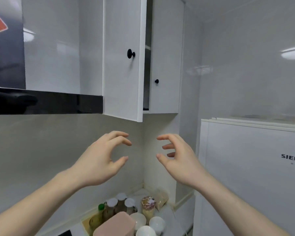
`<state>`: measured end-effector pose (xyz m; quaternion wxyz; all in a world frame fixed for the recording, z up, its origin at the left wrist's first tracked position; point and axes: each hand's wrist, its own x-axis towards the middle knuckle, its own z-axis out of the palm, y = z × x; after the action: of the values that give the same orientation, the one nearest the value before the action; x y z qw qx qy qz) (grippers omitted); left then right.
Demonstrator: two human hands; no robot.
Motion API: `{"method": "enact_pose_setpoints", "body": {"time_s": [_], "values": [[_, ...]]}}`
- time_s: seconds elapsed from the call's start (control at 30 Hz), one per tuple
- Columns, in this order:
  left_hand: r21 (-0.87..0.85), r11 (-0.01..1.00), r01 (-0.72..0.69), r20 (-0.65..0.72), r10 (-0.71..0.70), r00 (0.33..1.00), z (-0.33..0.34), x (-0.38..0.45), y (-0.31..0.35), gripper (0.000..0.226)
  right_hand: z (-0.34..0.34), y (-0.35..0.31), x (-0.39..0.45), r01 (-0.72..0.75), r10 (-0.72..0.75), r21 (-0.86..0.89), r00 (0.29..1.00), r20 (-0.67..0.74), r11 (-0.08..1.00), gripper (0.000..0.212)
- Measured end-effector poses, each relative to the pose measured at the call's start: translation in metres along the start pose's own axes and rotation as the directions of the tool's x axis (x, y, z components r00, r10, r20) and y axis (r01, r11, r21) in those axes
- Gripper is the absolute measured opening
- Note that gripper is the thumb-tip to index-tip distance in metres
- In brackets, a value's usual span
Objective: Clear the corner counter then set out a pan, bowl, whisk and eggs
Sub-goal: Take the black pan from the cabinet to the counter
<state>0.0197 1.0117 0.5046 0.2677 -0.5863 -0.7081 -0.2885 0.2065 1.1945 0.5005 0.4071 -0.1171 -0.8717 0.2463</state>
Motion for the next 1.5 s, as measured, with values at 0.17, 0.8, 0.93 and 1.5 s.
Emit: {"method": "enact_pose_setpoints", "body": {"time_s": [0.17, 0.8, 0.93, 1.5], "values": [[0.071, 0.995, 0.074, 0.031, -0.076, 0.997, 0.037, 0.041, 0.012, 0.032, -0.017, 0.049, 0.065, 0.058, -0.053, 0.11, 0.998, -0.045, 0.992, 0.035], [0.296, 0.867, 0.4, -0.171, -0.364, 0.915, 0.148, 0.252, -0.055, 0.043, 0.025, 0.146, 0.271, 0.044, -0.042, 0.114, 0.999, -0.015, 0.993, 0.043], [0.313, 0.851, 0.423, -0.254, -0.354, 0.9, 0.152, 0.284, -0.084, 0.036, 0.034, 0.143, 0.314, 0.072, -0.072, 0.018, 0.997, 0.004, 0.997, 0.046], [0.326, 0.667, 0.67, -0.415, -0.536, 0.735, 0.129, 0.322, -0.185, 0.034, 0.09, 0.136, 0.434, 0.196, -0.114, -0.358, 0.965, 0.236, 0.913, 0.051]]}}
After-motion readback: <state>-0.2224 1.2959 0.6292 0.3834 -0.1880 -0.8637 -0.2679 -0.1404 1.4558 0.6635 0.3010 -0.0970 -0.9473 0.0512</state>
